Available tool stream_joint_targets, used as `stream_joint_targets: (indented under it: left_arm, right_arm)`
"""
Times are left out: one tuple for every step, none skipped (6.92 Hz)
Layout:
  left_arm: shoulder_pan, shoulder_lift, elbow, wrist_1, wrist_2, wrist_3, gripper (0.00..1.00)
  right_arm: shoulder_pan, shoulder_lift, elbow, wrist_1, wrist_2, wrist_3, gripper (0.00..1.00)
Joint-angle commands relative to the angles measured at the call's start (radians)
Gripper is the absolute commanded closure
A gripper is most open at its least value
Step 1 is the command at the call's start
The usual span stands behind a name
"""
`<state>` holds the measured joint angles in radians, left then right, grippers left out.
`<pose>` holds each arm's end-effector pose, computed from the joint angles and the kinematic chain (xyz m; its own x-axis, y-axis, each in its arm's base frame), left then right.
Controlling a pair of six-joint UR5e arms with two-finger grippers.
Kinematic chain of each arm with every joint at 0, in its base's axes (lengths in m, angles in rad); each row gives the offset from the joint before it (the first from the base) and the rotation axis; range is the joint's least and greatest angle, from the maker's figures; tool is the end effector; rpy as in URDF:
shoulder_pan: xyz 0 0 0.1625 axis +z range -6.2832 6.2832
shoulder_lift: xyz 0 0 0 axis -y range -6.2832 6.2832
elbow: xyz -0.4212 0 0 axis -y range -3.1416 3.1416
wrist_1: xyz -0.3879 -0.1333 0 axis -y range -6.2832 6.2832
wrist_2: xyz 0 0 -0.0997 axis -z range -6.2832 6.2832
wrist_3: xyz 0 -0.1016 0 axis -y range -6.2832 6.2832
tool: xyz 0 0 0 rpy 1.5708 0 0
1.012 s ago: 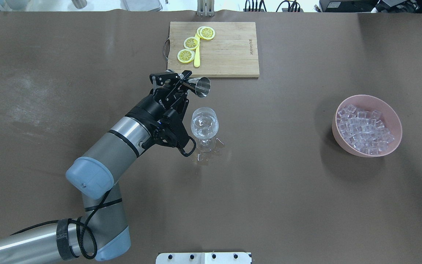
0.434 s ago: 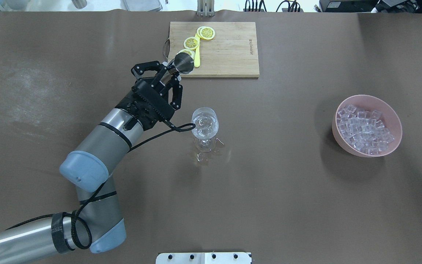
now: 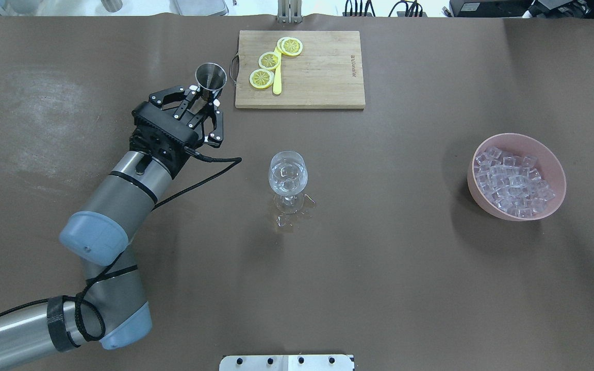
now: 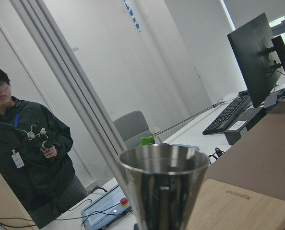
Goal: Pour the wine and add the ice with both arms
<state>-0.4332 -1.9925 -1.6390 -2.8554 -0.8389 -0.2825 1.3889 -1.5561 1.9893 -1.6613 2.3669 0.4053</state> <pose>0.4316 -0.4213 0.2513 0.8192 0.4083 -0.4028 0.4290 0.0301 0.9028 -0.0264 -0.4792 0.4543 0.6595 0.0319 0.7510 -0.0976 0.9943 0.0434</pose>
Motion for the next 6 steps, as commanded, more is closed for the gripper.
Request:
stream_joint_targets:
  left_arm:
    - [-0.054,0.070,0.001,-0.008,-0.008,-0.168,1.00]
    - [-0.114,0.101,0.008,0.017,-0.117,-0.316,1.00]
    - [-0.157,0.162,0.014,0.019,-0.171,-0.334,1.00]
    - [-0.194,0.191,0.060,0.007,-0.198,-0.337,1.00]
    - [-0.241,0.193,0.105,0.004,-0.230,-0.368,1.00]
    - [-0.322,0.196,0.167,0.004,-0.359,-0.447,1.00]
  right_arm:
    - [-0.068,0.011,0.009,0.000,-0.015,0.001,0.00]
    - [-0.095,0.014,0.013,0.002,-0.027,0.000,0.00]
    - [-0.119,0.031,0.013,0.002,-0.029,0.001,0.00]
    - [-0.154,0.033,0.019,0.000,-0.047,0.001,0.00]
    - [-0.195,0.040,0.026,0.002,-0.078,0.001,0.00]
    - [-0.238,0.056,0.028,0.002,-0.102,0.000,0.00]
